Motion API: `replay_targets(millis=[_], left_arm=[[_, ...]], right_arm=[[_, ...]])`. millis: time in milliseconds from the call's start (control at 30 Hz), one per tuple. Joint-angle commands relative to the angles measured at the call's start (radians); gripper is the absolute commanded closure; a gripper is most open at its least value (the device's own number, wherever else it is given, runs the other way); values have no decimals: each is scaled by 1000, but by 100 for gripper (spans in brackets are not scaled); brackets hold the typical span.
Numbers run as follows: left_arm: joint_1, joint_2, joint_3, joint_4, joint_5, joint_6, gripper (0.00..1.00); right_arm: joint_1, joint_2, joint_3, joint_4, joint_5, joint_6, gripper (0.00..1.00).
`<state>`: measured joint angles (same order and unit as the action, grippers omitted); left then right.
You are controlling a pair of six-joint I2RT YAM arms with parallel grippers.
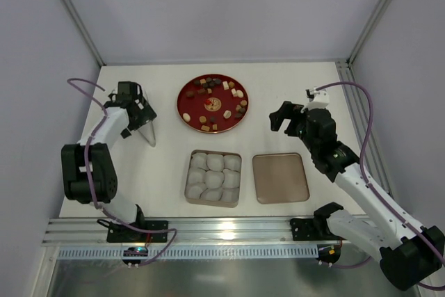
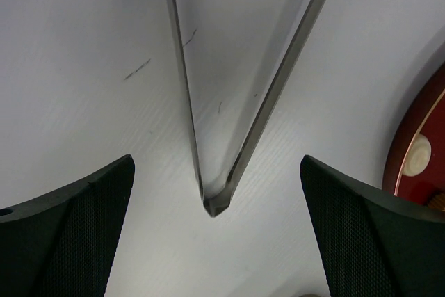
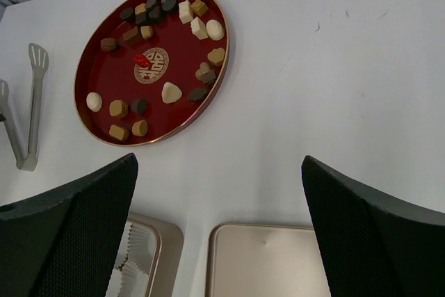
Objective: Pack the chocolate
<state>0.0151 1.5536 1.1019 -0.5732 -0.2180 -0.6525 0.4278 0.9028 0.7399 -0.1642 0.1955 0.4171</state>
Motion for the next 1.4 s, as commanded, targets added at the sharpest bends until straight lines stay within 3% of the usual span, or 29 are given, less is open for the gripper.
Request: replay_targets(millis=[0, 300, 733, 1267, 1367], left_arm=[[-4, 121, 96, 64, -33, 45, 0], [0, 330, 199, 59, -40, 80, 0], [6, 405, 207, 49, -29, 103, 5], [5, 459, 220, -13, 34, 165, 27], [6, 453, 217, -14, 58, 152, 36]], right_arm=[[-6, -21, -14, 63, -39, -11, 0], [-3, -8, -8, 55, -59, -24, 0], [-4, -1, -13, 40, -67, -14, 0], [-4, 5, -22, 18, -79, 14, 0], [-6, 10, -24, 22, -85, 22, 0]])
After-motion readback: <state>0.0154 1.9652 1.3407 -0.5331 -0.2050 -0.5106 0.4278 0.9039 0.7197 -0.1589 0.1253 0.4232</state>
